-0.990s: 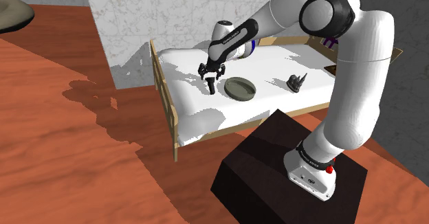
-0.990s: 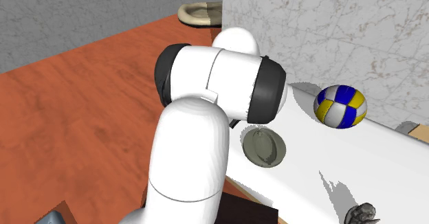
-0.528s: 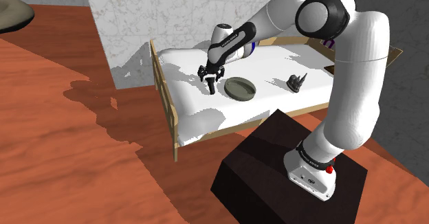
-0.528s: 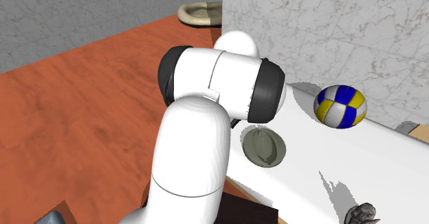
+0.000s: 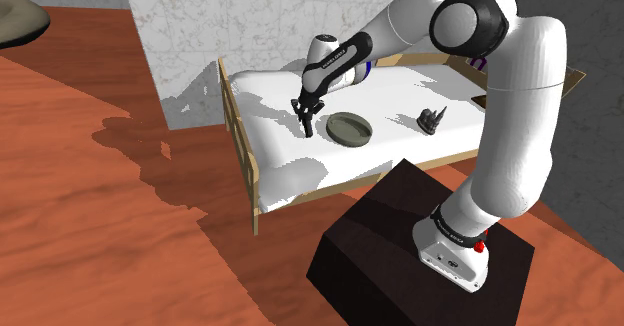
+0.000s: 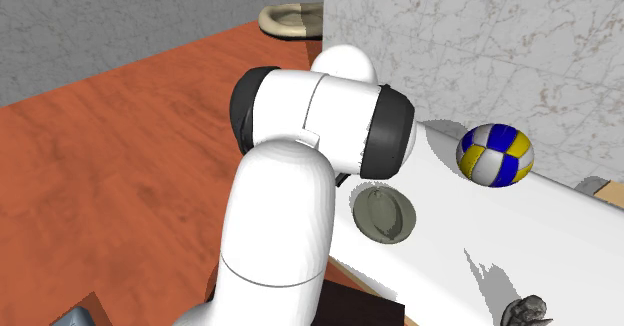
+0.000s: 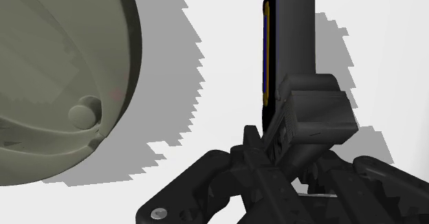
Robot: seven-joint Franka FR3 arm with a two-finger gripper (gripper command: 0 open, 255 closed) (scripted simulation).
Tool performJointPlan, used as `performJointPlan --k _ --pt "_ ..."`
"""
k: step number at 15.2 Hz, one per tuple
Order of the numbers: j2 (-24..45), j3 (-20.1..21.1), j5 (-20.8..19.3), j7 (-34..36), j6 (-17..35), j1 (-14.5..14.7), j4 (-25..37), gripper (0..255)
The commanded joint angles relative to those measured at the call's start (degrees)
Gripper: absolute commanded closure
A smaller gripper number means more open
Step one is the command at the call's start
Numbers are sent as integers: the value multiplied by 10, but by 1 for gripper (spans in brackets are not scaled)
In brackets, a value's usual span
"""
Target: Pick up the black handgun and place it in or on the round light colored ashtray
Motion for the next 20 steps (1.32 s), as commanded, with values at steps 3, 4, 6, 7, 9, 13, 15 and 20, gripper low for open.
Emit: performJointPlan --k 3,4,6,7,9,13,15,20 --pt "0 0 0 0 0 0 0 255" --pt "0 0 0 0 0 0 0 255" --pt "-12 0 0 0 -11 0 -1 255" --pt "-18 0 -1 0 -16 0 -2 255" --pt "-30 -1 -1 1 -28 1 -2 255" --pt "-52 -1 -2 1 -51 1 -1 255" --pt "-63 -1 -2 2 -63 1 0 255" --pt "-89 -2 -3 2 -94 1 5 255"
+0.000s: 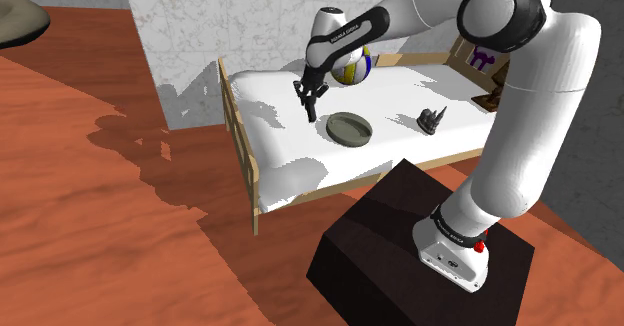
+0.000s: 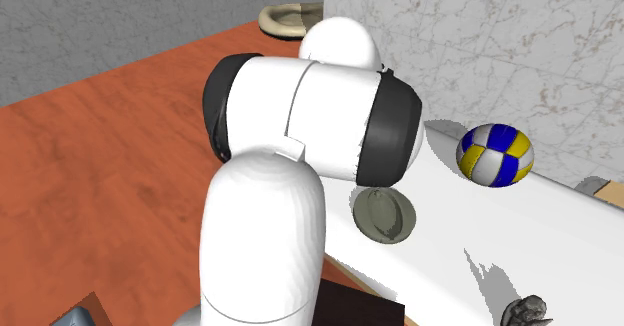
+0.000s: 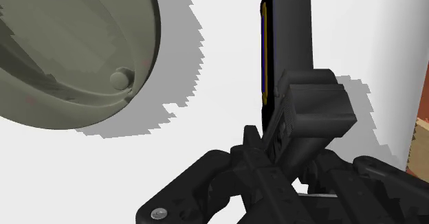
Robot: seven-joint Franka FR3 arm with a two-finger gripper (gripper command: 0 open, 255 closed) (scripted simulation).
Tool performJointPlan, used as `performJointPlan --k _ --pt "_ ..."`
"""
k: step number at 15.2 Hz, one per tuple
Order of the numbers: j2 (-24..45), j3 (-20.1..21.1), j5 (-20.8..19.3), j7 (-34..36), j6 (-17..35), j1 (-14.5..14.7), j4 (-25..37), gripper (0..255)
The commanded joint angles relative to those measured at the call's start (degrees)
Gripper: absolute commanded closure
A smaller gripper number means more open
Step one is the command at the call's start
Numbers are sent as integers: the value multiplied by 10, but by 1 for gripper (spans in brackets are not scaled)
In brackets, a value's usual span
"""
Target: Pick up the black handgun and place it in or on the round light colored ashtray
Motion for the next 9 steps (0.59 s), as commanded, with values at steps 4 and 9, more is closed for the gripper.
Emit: performJointPlan --k 4,9 --pt "-21 0 -1 2 -27 1 6 255" --pt "-84 -14 11 -58 -7 -37 -77 255"
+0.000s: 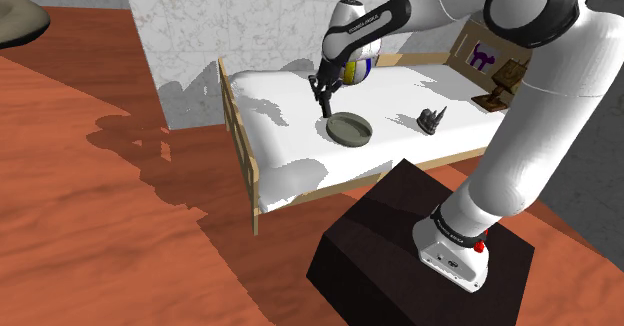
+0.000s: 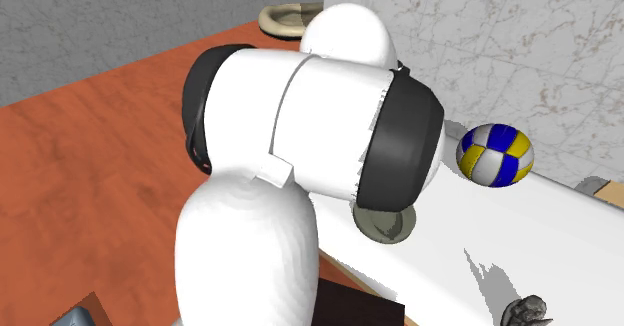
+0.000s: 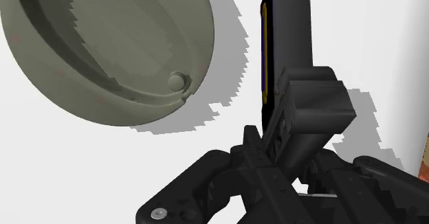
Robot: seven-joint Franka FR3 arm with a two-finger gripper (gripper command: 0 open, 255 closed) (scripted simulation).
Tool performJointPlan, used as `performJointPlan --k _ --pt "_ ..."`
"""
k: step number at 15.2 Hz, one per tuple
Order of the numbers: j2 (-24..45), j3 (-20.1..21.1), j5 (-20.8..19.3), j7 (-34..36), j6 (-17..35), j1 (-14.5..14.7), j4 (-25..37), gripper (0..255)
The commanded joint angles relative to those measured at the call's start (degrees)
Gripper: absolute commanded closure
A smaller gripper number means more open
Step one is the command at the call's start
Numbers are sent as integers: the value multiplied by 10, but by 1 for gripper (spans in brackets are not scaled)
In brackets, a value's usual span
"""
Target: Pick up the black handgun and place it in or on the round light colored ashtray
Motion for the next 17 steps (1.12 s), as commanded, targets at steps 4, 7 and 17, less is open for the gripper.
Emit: performJointPlan --k 4,7,17 --pt "-57 -18 11 -65 12 -37 -70 255" --pt "-86 -33 17 -106 16 -59 -104 255" --pt "-61 -43 34 -151 75 -78 -141 255"
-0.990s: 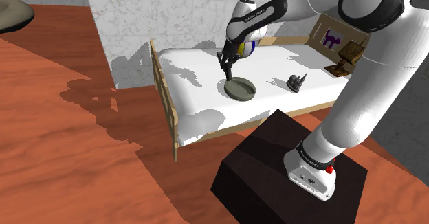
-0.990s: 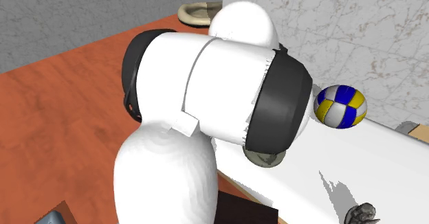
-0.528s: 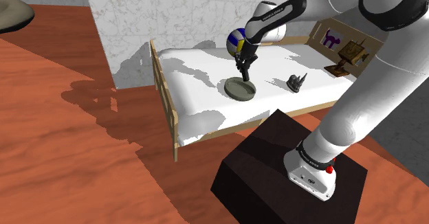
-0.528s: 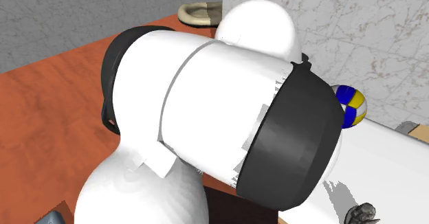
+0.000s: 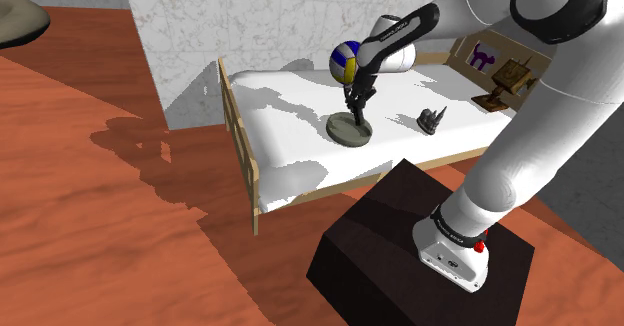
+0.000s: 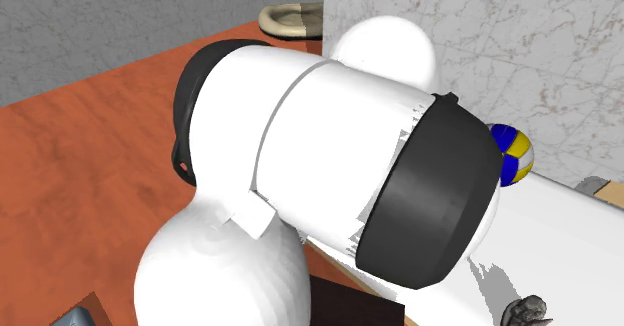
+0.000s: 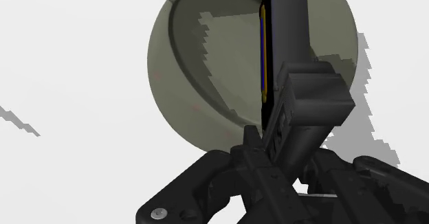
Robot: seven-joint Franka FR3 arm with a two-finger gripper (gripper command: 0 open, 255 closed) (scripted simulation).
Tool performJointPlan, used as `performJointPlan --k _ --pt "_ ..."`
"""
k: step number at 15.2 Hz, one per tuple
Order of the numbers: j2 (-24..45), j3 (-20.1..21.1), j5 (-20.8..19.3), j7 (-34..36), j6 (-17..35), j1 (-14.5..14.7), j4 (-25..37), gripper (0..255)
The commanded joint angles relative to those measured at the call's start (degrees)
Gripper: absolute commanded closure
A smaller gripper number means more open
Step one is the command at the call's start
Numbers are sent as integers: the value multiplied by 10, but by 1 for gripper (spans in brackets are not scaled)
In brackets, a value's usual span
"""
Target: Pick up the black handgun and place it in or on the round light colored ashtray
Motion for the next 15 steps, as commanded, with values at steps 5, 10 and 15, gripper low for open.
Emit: performJointPlan --k 5,10,15 --pt "39 4 14 -12 45 -3 -6 255" --pt "64 8 22 -19 71 -5 -7 255" --pt "65 8 22 -19 71 -5 -7 255"
